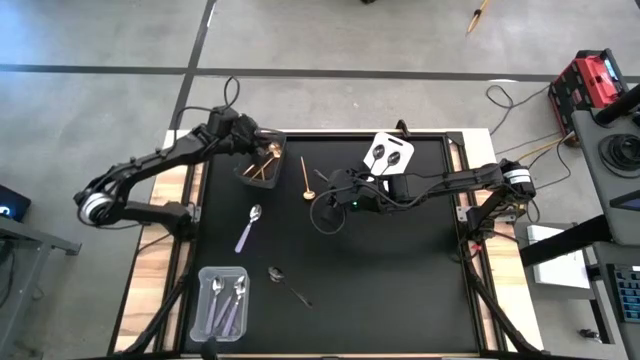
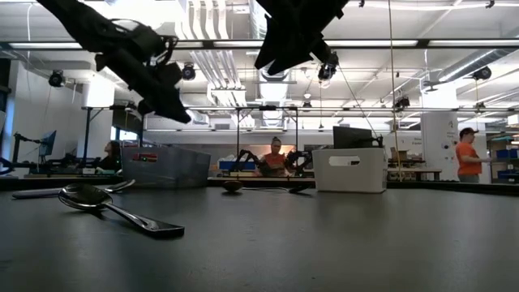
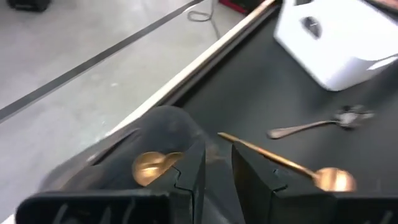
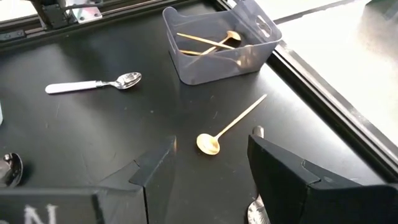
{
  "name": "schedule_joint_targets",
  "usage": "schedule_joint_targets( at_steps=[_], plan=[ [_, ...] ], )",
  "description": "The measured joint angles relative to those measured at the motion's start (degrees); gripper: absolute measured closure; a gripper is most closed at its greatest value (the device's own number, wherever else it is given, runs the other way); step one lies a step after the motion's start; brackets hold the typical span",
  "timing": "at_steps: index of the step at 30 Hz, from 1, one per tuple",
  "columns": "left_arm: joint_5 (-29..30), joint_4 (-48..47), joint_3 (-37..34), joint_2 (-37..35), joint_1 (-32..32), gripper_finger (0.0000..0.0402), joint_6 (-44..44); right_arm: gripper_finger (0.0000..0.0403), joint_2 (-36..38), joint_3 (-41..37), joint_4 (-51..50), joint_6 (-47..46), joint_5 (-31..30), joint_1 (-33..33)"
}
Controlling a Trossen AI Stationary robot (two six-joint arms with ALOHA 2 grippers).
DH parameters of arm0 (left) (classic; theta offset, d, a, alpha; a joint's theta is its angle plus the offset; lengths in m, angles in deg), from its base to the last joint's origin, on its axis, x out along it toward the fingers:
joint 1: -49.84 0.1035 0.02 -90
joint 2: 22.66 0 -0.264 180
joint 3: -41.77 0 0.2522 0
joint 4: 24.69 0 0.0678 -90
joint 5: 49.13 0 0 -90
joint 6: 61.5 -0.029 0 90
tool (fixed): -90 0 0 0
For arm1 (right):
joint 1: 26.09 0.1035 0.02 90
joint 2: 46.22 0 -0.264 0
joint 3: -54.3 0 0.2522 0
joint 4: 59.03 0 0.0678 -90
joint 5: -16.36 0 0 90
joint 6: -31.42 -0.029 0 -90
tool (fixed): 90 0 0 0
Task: Sort silverware by color (type)
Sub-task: Put the black spoon into the white bin
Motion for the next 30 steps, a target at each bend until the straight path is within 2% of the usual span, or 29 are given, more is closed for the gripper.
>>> schedule_joint_targets(
  at_steps=[11, 17, 24, 30],
  plan=[
    [0.04, 1.22, -5.89, -12.21, -12.02, 0.0341, 3.73, 0.0213, -0.24, 0.02, 1.06, -5.27, 0.09, -0.02],
    [0.06, 10.23, -11.77, -19.08, -17.26, 0.0341, 7.13, 0.0213, -2.68, 2.68, 1.56, -5.27, 1.65, -1.45],
    [0.22, 16.15, -15.76, -25.03, -18.35, 0.0341, 7.11, 0.0213, -4.44, 5.91, 1.57, -4.53, 2.32, -3.42],
    [0.48, 19.46, -15.57, -26.23, -18.35, 0.0341, 1.30, 0.0213, -7.09, 9.05, 1.53, -4.49, 4.49, -5.99]
  ],
)
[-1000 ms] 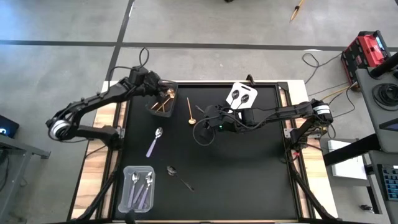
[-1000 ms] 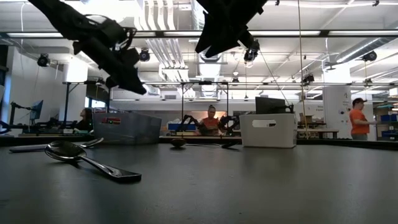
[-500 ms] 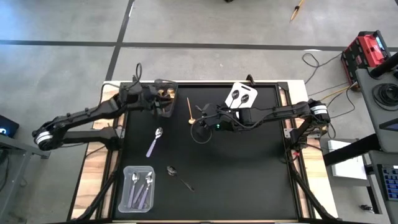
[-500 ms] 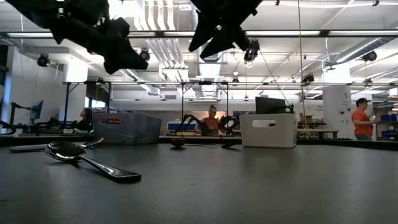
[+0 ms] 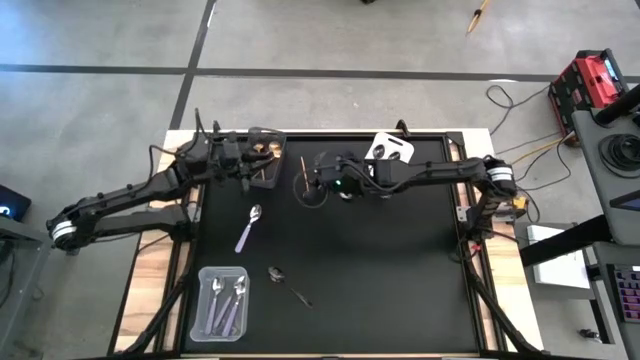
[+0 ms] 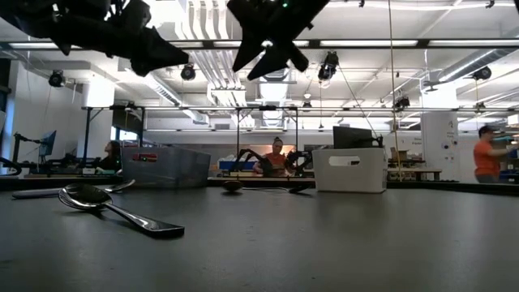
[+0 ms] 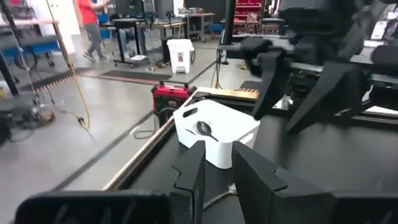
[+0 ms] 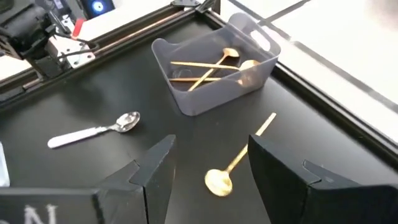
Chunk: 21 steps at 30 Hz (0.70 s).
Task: Sort silverware by color (type)
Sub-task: Put the black spoon into the white bin
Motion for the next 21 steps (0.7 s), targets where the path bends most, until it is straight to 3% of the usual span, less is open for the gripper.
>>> schedule_joint_targets(
  at_steps=[8, 15, 21],
  plan=[
    [0.00, -1.06, 0.16, -0.29, -0.04, 0.0341, -1.88, 0.0213, -6.32, 7.71, -2.45, 5.47, 2.63, -2.39],
    [-0.76, -2.30, -0.55, -4.63, -0.17, 0.0341, 0.17, 0.0213, -11.23, 18.38, -19.65, 16.63, 2.23, -2.51],
    [-3.51, -6.12, -0.51, -10.22, -0.17, 0.0341, 3.35, 0.0213, -15.43, 25.08, -30.44, 20.46, 2.23, -3.08]
  ],
)
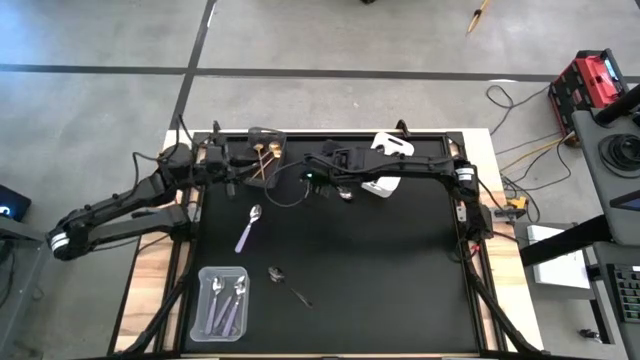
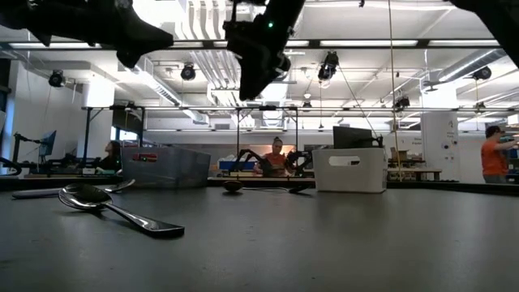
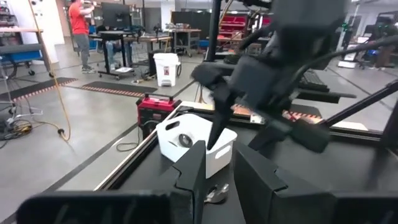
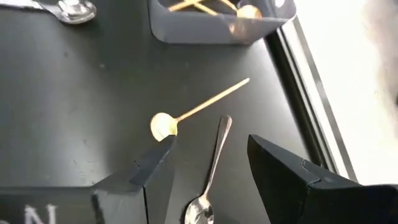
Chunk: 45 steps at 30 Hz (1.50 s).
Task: Sort silverware by color (type)
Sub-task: Put the black spoon into the white bin
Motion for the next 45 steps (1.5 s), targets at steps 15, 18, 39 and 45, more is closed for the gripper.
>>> schedule_joint_targets(
  at_steps=[15, 18, 39, 45],
  plan=[
    [-1.80, -9.53, -0.13, -5.19, -0.02, 0.0341, 2.72, 0.0213, -6.38, 0.81, -7.06, -0.65, 5.34, -5.17],
    [-1.16, -10.98, -0.39, -5.78, -0.04, 0.0341, 2.37, 0.0213, -7.15, 0.81, -7.18, -0.73, 6.48, -5.95],
    [-1.08, -13.52, -0.33, -14.65, -0.04, 0.0341, 0.79, 0.0213, -12.83, 0.61, -6.56, 11.98, 9.49, -8.84],
    [-1.05, -13.72, -0.31, -15.96, -0.04, 0.0341, 0.81, 0.0213, -14.31, 0.55, -4.60, 10.18, 9.45, -10.23]
  ],
)
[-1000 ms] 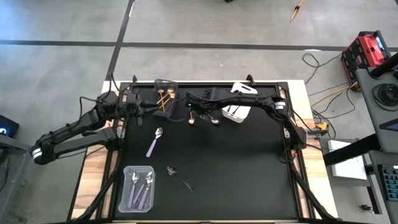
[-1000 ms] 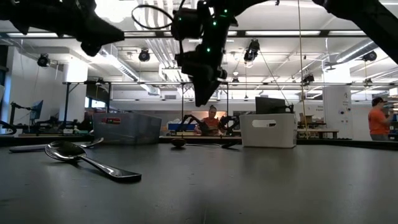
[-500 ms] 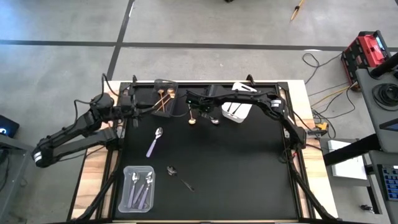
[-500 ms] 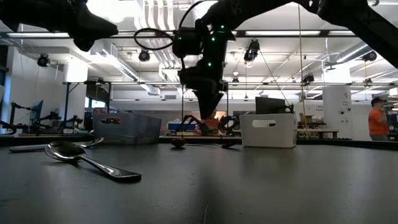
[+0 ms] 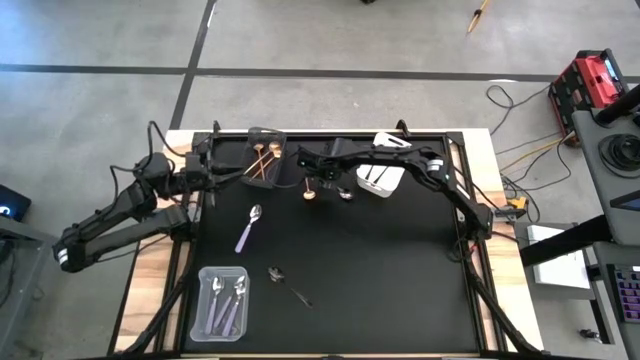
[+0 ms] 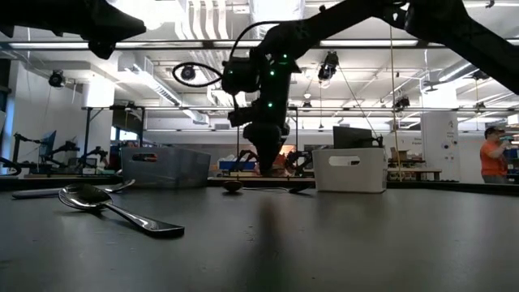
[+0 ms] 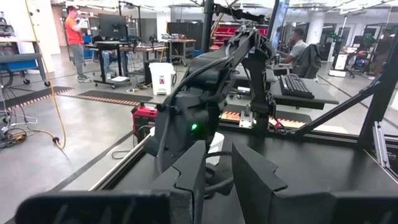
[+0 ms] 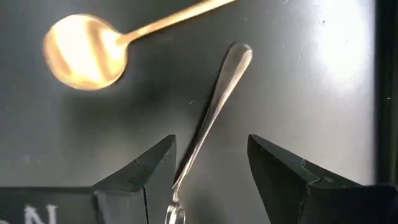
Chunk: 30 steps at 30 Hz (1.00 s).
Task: Sort silverware by color (type)
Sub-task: Put the black spoon into the white bin
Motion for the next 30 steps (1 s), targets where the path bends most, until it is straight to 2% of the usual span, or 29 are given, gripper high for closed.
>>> schedule_joint_targets(
  at_steps=[4, 7, 15, 25, 30],
  plan=[
    [0.02, -0.01, 0.00, -0.48, 0.00, 0.0341, -0.02, 0.0213, -1.12, -0.02, 0.67, -1.90, 0.24, -0.87],
    [0.02, -0.01, 0.00, -0.64, 0.00, 0.0341, -0.02, 0.0213, -1.98, -0.01, 1.36, -3.34, 2.91, -1.50],
    [0.02, -0.01, 0.00, -0.73, 0.00, 0.0341, -0.02, 0.0223, -3.39, -0.39, 3.09, -6.14, 3.03, -2.32],
    [0.03, 0.01, 0.00, -0.73, 0.00, 0.0341, -0.02, 0.0289, -3.50, -2.10, 6.42, -8.51, 3.68, -3.52],
    [0.04, 0.03, 0.00, -0.71, 0.00, 0.0341, -0.02, 0.0328, -3.26, -3.88, 8.39, -9.66, 5.91, -3.69]
  ],
)
